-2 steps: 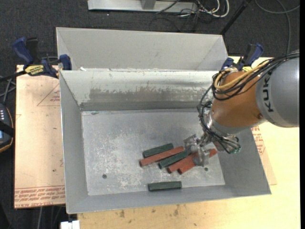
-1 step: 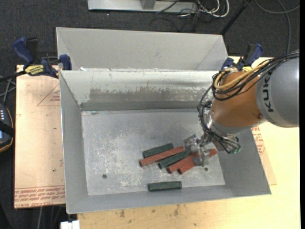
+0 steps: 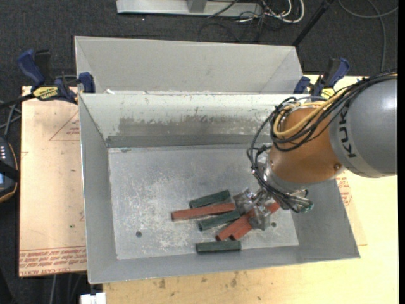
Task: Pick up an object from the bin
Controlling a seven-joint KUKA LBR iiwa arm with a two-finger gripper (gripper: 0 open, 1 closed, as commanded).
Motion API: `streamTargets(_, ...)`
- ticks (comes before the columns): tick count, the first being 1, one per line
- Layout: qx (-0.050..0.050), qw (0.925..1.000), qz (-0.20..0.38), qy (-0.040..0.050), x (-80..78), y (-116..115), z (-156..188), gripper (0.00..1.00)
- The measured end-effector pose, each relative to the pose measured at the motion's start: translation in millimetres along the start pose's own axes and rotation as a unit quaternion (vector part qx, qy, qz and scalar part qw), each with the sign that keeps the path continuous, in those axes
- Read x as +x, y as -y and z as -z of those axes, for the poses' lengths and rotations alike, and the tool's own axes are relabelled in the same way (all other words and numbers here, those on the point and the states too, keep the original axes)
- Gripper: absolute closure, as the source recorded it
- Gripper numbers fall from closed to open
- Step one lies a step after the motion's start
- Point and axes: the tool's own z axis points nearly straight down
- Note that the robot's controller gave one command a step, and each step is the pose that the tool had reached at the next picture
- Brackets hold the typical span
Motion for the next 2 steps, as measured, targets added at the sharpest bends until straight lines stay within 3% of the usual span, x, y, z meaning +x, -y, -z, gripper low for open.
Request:
streamTargets(1,-0.012,0.9994,0.027,-0.0164,-43.2,-6,-3,1.0)
streamTargets(2,-0.013,0.9824,0.186,-0.0067,1.3,-25,197,1.0)
